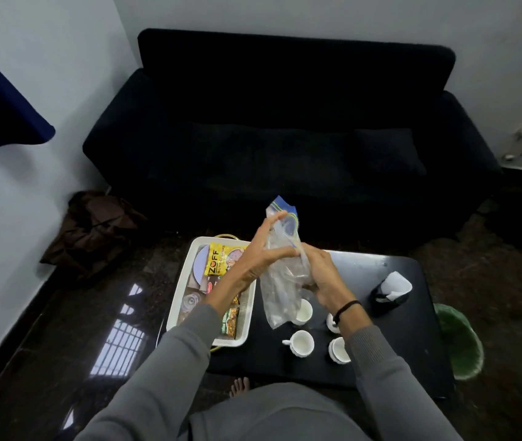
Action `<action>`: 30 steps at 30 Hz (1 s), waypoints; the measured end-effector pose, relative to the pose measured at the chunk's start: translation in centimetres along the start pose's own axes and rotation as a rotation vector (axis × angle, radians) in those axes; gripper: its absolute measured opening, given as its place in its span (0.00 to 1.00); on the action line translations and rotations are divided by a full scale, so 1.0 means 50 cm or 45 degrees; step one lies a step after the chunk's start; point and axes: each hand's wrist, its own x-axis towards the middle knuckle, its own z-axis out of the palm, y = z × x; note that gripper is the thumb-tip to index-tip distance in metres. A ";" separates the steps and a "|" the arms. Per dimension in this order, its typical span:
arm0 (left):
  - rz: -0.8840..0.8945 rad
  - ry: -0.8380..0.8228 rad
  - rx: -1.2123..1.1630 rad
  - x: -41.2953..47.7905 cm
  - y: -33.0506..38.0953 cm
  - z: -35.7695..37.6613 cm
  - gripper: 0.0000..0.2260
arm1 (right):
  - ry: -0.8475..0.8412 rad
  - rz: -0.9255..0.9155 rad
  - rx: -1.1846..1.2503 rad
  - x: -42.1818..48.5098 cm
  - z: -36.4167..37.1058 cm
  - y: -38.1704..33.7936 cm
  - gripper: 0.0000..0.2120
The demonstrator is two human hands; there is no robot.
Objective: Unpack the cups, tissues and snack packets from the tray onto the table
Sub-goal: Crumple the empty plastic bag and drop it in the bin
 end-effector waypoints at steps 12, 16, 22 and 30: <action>-0.048 0.263 0.162 0.047 -0.037 0.022 0.06 | 0.227 -0.074 -0.317 -0.034 0.033 0.019 0.23; -0.149 0.463 0.106 0.063 -0.047 0.030 0.08 | 0.187 -0.068 -0.180 -0.043 0.006 0.022 0.20; -0.299 0.610 -0.066 0.078 -0.052 0.080 0.09 | -0.108 -0.083 -0.089 -0.039 -0.054 0.057 0.51; -0.587 0.246 0.055 0.130 -0.034 0.223 0.03 | -0.063 -0.028 0.260 -0.015 -0.235 0.056 0.40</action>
